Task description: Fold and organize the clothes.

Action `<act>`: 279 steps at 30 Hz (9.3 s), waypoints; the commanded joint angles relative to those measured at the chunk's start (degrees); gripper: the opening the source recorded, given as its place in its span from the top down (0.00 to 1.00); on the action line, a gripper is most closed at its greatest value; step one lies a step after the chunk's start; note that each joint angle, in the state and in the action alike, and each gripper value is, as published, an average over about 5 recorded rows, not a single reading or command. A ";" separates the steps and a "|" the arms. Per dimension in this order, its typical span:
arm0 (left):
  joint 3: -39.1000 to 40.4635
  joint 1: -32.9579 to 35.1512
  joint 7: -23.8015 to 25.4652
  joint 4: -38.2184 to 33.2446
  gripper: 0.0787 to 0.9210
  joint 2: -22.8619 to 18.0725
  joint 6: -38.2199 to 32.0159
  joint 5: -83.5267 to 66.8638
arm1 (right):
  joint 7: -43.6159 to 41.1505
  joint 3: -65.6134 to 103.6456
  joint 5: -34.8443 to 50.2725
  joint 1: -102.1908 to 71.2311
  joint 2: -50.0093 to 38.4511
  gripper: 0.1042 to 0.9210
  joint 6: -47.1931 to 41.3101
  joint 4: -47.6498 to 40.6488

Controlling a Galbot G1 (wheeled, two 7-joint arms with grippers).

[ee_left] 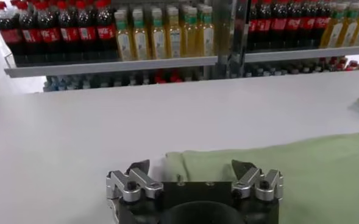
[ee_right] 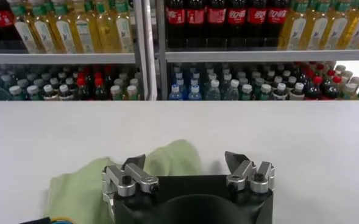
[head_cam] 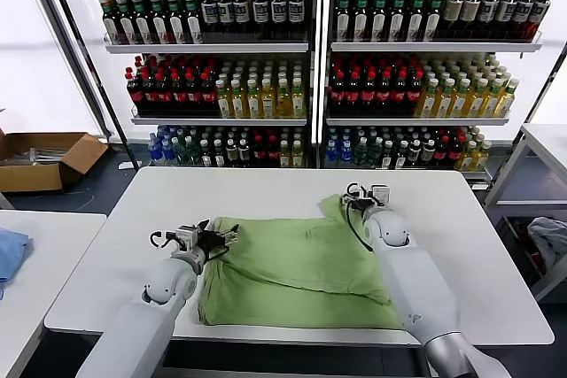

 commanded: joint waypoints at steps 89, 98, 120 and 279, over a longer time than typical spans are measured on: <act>-11.84 32.27 5.67 -24.82 0.99 -3.68 -12.36 13.11 | 9.16 12.86 -3.32 -50.42 -2.71 1.00 0.59 51.48; -11.06 30.80 4.99 -25.77 0.93 -4.44 -13.59 14.21 | 10.13 12.02 -6.50 -49.88 -2.49 0.92 0.36 47.82; -13.06 33.16 -0.13 -28.80 0.19 -9.23 -7.73 14.14 | 9.06 17.28 0.42 -55.04 -3.78 0.18 0.87 67.30; -27.70 27.59 5.01 -17.05 0.12 5.75 -7.94 -6.17 | 8.84 15.64 -0.81 -55.23 -4.12 0.12 2.21 68.67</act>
